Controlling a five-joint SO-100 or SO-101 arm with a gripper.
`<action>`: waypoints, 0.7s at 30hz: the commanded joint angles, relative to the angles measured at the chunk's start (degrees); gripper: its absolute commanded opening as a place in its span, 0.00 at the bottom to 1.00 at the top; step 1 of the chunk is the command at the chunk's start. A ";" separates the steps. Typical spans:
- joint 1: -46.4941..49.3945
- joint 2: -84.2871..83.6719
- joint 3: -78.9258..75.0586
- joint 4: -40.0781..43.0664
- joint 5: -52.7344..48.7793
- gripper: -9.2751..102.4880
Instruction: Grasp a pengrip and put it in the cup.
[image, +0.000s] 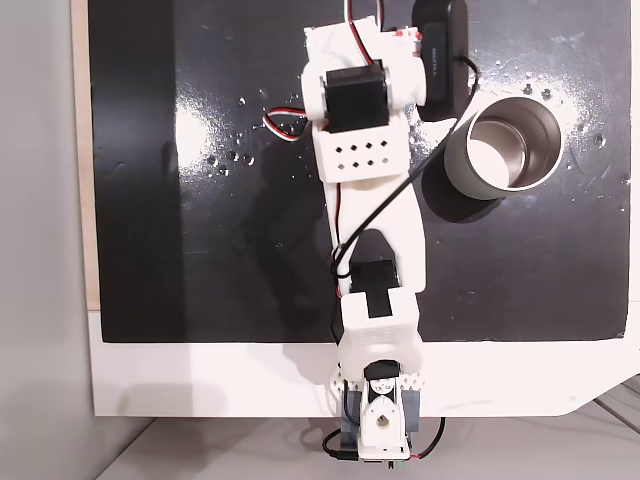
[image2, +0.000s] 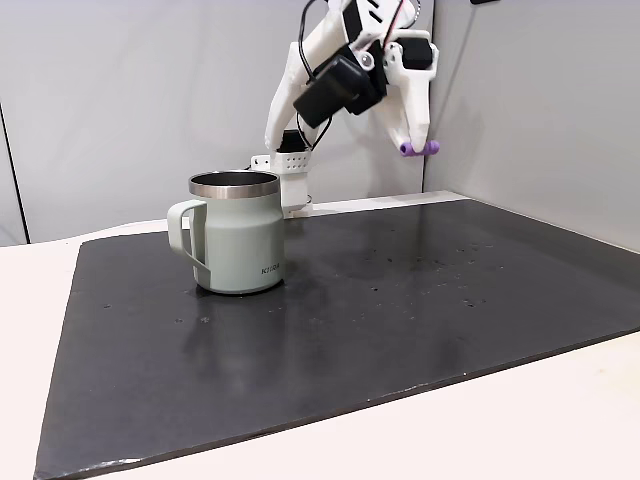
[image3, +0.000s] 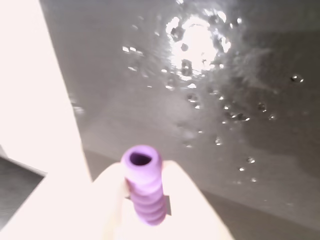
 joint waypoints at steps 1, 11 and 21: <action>4.04 7.56 -0.62 0.97 -0.53 0.08; 18.37 14.24 -1.32 5.36 -2.20 0.08; 30.50 16.70 6.06 6.15 -6.15 0.08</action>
